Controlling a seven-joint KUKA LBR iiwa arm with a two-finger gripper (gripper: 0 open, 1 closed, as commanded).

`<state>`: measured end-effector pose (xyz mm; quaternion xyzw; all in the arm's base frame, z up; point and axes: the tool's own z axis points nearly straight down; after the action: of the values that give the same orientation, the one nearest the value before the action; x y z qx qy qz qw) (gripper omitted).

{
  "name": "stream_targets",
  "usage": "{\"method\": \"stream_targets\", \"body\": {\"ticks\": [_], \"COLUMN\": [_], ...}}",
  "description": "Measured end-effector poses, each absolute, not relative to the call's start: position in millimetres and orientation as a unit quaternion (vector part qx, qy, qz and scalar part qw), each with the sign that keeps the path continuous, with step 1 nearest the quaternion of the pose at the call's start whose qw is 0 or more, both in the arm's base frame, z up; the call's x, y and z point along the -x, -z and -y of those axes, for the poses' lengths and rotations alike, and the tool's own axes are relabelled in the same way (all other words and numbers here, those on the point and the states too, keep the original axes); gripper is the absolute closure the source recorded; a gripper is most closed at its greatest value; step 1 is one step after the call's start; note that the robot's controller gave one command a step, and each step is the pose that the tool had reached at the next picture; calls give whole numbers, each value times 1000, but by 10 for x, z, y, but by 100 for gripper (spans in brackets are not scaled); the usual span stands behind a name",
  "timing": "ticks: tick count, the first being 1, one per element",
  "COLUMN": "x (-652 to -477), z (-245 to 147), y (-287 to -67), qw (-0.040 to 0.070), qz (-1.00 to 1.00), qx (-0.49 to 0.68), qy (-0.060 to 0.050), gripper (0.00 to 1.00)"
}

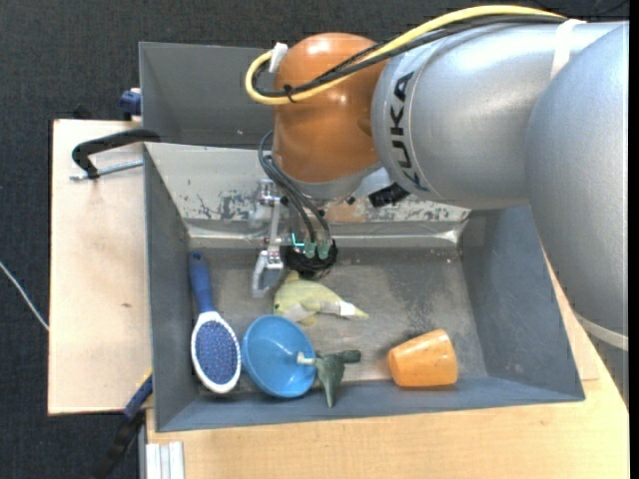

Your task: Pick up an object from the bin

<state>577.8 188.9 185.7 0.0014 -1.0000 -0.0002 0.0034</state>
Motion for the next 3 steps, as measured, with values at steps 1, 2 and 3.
{"method": "stream_targets", "body": {"ticks": [1,2,3], "x": [-5512,-5526,-5380], "z": [-1037,-869,-789], "y": [-918,-1008,-1010], "qw": [-8,4,0], "qz": [998,999,999], "qx": [-59,-35,33], "qy": [5,3,1], "gripper": [0,0,0]}}
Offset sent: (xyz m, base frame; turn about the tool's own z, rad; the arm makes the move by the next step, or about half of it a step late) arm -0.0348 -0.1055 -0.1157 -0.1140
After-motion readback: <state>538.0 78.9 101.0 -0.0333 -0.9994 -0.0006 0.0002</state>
